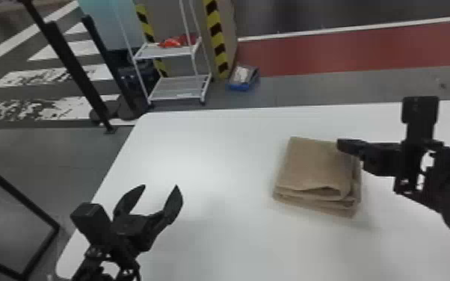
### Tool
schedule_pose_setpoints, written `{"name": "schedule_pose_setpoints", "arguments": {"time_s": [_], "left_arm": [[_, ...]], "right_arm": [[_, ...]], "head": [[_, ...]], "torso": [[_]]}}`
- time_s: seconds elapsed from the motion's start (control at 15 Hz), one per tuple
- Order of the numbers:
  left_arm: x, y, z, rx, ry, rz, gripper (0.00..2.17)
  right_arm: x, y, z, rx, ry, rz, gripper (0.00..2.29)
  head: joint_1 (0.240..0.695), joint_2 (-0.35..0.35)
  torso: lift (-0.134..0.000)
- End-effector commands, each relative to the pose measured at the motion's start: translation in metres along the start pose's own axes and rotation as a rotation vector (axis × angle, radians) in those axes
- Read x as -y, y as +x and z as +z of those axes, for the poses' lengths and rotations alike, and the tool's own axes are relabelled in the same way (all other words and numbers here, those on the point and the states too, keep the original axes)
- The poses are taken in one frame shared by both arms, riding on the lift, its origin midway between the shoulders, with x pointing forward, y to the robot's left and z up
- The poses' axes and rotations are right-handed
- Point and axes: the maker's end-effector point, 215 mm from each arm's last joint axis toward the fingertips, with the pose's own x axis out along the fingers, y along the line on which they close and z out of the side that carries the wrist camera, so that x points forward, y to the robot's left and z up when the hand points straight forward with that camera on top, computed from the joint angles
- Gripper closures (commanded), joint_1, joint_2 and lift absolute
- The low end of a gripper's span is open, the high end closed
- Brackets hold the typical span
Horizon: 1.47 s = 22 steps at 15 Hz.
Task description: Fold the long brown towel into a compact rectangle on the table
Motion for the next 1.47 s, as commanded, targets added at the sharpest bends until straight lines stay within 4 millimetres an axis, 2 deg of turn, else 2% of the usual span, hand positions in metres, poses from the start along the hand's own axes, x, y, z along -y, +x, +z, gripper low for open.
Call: {"name": "schedule_pose_setpoints", "arguments": {"time_s": [0.0, 0.2, 0.4, 0.73, 1.0, 1.2, 1.4], "left_arm": [[-0.004, -0.003, 0.004, 0.012, 0.000, 0.005, 0.10], [0.002, -0.002, 0.002, 0.010, -0.005, -0.005, 0.10], [0.005, -0.002, 0.000, 0.009, -0.010, -0.007, 0.10], [0.000, -0.003, 0.002, 0.012, -0.002, 0.000, 0.10], [-0.001, -0.003, 0.003, 0.014, -0.004, -0.001, 0.10], [-0.002, -0.004, 0.004, 0.015, -0.001, -0.002, 0.10], [-0.005, -0.004, 0.007, 0.020, 0.005, -0.002, 0.10]], "right_arm": [[0.020, -0.029, 0.006, 0.049, 0.062, -0.027, 2.08], [0.053, -0.052, -0.023, 0.010, 0.127, -0.085, 2.08], [0.066, -0.051, -0.020, -0.003, 0.121, -0.110, 2.08], [0.045, -0.009, -0.026, -0.063, 0.082, -0.068, 2.08], [0.027, 0.016, -0.019, -0.050, 0.039, -0.040, 2.08], [0.016, 0.027, -0.013, -0.034, 0.010, -0.022, 2.08], [0.014, 0.024, -0.010, -0.016, 0.002, -0.020, 2.04]], "head": [[0.695, 0.269], [0.695, 0.243], [0.695, 0.202], [0.695, 0.203], [0.695, 0.234], [0.695, 0.252], [0.695, 0.263]], "torso": [[-0.123], [-0.123], [-0.123], [-0.123], [-0.123], [-0.123], [-0.123]]}}
